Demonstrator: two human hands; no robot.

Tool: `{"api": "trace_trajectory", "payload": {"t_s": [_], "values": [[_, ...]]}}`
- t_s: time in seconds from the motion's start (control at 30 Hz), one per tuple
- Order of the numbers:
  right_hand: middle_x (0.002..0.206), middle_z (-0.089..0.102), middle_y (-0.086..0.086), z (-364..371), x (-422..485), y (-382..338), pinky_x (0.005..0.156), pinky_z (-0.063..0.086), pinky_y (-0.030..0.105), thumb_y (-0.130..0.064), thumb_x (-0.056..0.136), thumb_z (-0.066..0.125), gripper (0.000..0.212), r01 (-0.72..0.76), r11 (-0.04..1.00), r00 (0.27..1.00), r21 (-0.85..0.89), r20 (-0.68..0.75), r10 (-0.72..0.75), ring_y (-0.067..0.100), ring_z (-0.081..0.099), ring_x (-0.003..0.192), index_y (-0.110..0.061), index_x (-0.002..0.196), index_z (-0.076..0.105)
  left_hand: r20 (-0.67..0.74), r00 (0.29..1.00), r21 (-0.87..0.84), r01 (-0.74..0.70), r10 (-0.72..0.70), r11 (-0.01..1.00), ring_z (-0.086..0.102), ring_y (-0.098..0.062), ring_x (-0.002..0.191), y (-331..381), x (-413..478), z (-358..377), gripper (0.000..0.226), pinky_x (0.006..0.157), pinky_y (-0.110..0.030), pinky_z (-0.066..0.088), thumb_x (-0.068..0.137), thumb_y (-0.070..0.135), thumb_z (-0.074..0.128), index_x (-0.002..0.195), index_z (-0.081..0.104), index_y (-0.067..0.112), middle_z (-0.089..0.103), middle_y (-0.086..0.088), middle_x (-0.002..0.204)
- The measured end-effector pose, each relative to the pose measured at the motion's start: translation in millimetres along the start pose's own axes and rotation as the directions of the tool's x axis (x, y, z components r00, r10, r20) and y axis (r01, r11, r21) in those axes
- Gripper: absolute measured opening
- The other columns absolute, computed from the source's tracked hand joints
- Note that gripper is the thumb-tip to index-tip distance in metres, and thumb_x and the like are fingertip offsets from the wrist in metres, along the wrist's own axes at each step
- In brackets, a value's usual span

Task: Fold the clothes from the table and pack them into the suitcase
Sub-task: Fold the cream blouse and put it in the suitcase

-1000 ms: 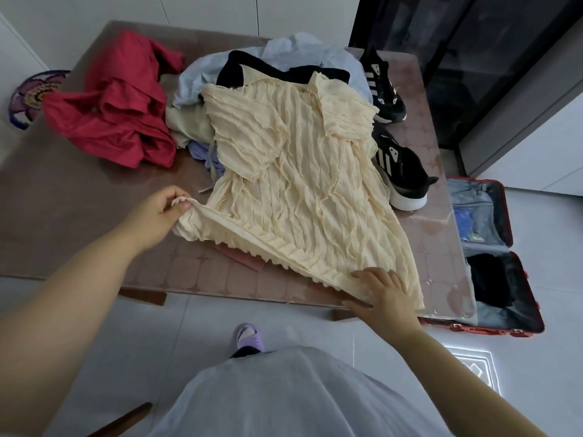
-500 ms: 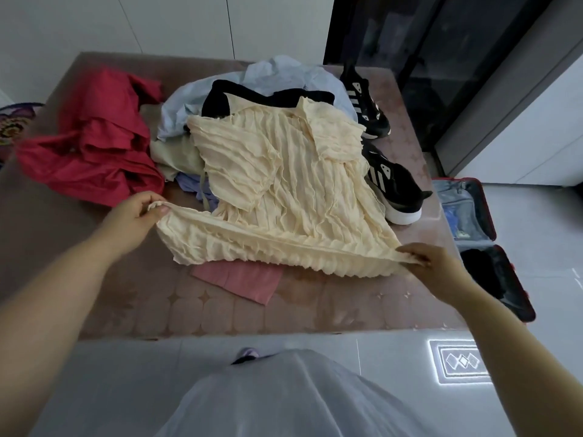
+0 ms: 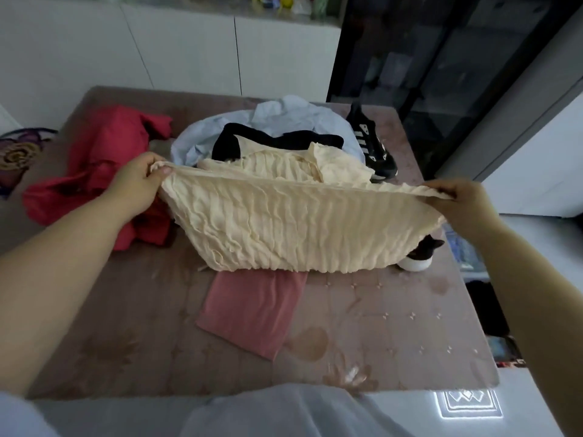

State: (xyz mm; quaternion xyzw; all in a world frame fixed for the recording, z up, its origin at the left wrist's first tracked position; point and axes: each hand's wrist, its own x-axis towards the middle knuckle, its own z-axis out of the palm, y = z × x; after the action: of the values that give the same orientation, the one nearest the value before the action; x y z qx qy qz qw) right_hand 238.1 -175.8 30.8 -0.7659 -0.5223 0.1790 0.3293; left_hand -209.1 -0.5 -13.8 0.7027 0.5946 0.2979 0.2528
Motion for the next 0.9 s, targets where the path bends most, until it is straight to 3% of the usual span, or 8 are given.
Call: {"api": "trace_trajectory", "payload": {"t_s": [0.1,0.2,0.3,0.4,0.53,0.67,0.8,0.9], "values": [[0.099,0.060,0.005,-2,51,-4,0.081,0.046,0.031,-0.017,0.087,0.067,0.017,-0.016,1.000,1.000,-0.013,-0.009,0.015,0.019,0.055,0.089,-0.010,0.103,0.068,-0.078,0.996,0.010,0.030,-0.029,0.999,0.048,-0.018,0.089,8,26,-3,0.019,0.068,-0.023,0.032,0.097,0.014,0.048,0.107,0.058,0.001,0.060,-0.018,0.100],[0.087,0.057,0.020,9,108,2,0.065,0.041,0.030,-0.025,0.088,0.064,0.028,0.026,0.992,1.000,-0.125,-0.001,-0.026,0.032,0.052,0.074,0.001,0.078,0.063,-0.135,0.987,0.050,0.090,-0.083,0.995,0.055,-0.029,0.096,12,56,1,0.021,0.077,-0.030,0.036,0.097,0.015,0.048,0.109,0.057,0.001,0.061,-0.022,0.108],[0.073,0.043,0.010,30,149,5,0.052,0.028,0.026,-0.035,0.083,0.065,0.038,-0.017,0.984,1.000,-0.175,-0.006,0.016,0.023,0.040,0.065,-0.014,0.057,0.046,-0.161,0.977,0.170,0.170,-0.143,0.971,0.055,-0.040,0.104,12,81,15,0.024,0.087,-0.042,0.041,0.096,0.020,0.048,0.111,0.058,0.004,0.061,-0.024,0.111],[0.080,0.043,0.008,61,167,8,0.062,0.034,0.031,-0.036,0.083,0.062,0.041,-0.042,0.964,0.999,-0.262,-0.002,0.042,0.026,0.044,0.072,-0.023,0.051,0.041,-0.148,0.964,0.323,0.260,-0.223,0.910,0.051,-0.044,0.110,11,96,40,0.029,0.092,-0.047,0.041,0.097,0.024,0.046,0.117,0.056,0.007,0.057,-0.025,0.118],[0.103,0.052,0.016,95,168,16,0.088,0.039,0.041,-0.039,0.086,0.050,0.032,-0.090,0.892,0.993,-0.444,0.028,0.114,0.036,0.048,0.100,-0.012,0.080,0.066,-0.132,0.948,0.439,0.318,-0.290,0.840,0.042,-0.045,0.118,6,94,72,0.036,0.096,-0.046,0.034,0.098,0.025,0.039,0.126,0.048,0.004,0.051,-0.026,0.126],[0.131,0.041,0.015,106,151,7,0.108,0.022,0.044,-0.027,0.091,0.055,0.039,-0.095,0.856,0.995,-0.509,-0.027,0.094,0.036,0.037,0.120,-0.014,0.128,0.051,-0.181,0.949,0.348,0.309,-0.260,0.885,0.038,-0.042,0.122,10,79,82,0.038,0.099,-0.050,0.031,0.095,0.018,0.046,0.130,0.042,0.005,0.047,-0.025,0.130],[0.131,0.047,0.011,125,95,-16,0.112,0.018,0.051,-0.040,0.091,0.045,0.048,0.224,0.926,0.967,-0.305,-0.048,-0.250,0.033,0.040,0.122,-0.016,0.131,0.050,-0.158,0.926,0.364,-0.269,0.344,0.892,0.038,-0.028,0.118,39,33,97,0.044,0.102,-0.039,0.023,0.084,0.019,0.043,0.126,0.045,0.006,0.053,-0.021,0.124],[0.154,0.021,0.001,144,55,-21,0.115,-0.008,0.045,-0.062,0.086,0.018,0.068,0.314,0.889,0.935,-0.332,0.271,-0.229,0.025,0.010,0.142,-0.034,0.147,0.026,0.331,0.839,0.379,-0.537,0.432,0.753,0.019,-0.016,0.137,48,-10,119,0.054,0.111,-0.033,-0.007,0.092,0.047,0.028,0.141,0.029,0.026,0.033,-0.007,0.150]]}}
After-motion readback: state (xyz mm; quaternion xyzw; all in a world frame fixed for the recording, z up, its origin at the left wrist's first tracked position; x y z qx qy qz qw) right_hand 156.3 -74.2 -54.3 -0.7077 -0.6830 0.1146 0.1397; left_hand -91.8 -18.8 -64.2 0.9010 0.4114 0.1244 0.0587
